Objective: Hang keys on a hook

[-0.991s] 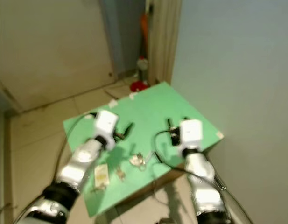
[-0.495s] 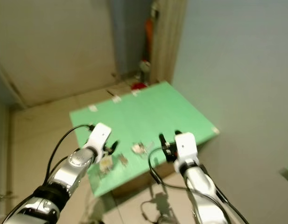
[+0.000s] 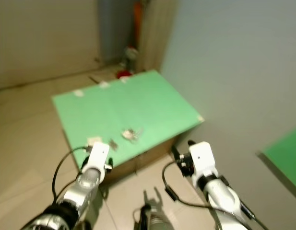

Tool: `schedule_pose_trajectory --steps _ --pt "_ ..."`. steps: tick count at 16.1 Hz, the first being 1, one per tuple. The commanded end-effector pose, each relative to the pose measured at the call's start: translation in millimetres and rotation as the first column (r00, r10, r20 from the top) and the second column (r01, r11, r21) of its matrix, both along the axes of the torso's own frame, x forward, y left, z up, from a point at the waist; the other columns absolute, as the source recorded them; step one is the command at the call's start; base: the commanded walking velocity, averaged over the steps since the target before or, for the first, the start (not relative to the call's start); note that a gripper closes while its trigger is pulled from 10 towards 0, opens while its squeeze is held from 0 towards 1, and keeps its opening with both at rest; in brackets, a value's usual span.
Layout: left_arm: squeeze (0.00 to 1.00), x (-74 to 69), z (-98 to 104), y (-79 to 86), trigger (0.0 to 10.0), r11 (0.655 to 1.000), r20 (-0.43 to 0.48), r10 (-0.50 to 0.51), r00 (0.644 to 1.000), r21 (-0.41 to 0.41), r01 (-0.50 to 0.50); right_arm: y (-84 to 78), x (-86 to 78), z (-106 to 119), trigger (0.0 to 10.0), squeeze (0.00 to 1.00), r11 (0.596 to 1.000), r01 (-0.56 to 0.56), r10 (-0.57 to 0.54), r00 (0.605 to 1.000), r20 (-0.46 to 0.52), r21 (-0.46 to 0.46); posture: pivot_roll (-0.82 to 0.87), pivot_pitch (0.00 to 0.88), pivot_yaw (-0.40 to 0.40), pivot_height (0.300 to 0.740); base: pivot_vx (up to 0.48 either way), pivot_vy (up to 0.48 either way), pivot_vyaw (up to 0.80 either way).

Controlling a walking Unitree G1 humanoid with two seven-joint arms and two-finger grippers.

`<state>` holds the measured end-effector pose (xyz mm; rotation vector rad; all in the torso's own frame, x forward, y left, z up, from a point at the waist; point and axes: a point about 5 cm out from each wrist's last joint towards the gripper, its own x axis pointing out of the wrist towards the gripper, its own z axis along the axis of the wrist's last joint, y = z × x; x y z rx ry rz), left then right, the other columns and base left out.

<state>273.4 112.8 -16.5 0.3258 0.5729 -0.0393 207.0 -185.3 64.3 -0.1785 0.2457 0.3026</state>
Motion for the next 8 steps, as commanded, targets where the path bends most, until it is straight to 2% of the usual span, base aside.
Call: schedule_pose_trajectory --steps 1,4,8 --pt "0.0 -7.1 -5 1.7 10.0 0.999 0.006 0.02 1.0 0.046 -0.02 -6.3 5.3 9 10.0 0.0 1.0 0.002 -0.001 1.0 0.014 -0.013 -0.27 0.164 -0.157 0.74 0.0 0.0 0.0" --pt "0.0 -2.1 -1 13.2 10.0 0.992 0.054 0.083 0.995 0.092 -0.087 -11.0 -0.6 8 10.0 0.0 1.0 0.011 -0.012 1.0 -0.012 -0.021 -0.28 0.164 -0.16 0.74 0.0 0.0 0.0" --pt "0.0 8.1 10 20.4 10.0 0.983 0.13 0.15 0.98 0.084 -0.162 -5.9 -4.8 4 10.0 0.0 1.0 0.013 -0.013 0.999 -0.046 -0.004 -0.26 0.16 -0.151 0.74 0.0 0.0 0.0"
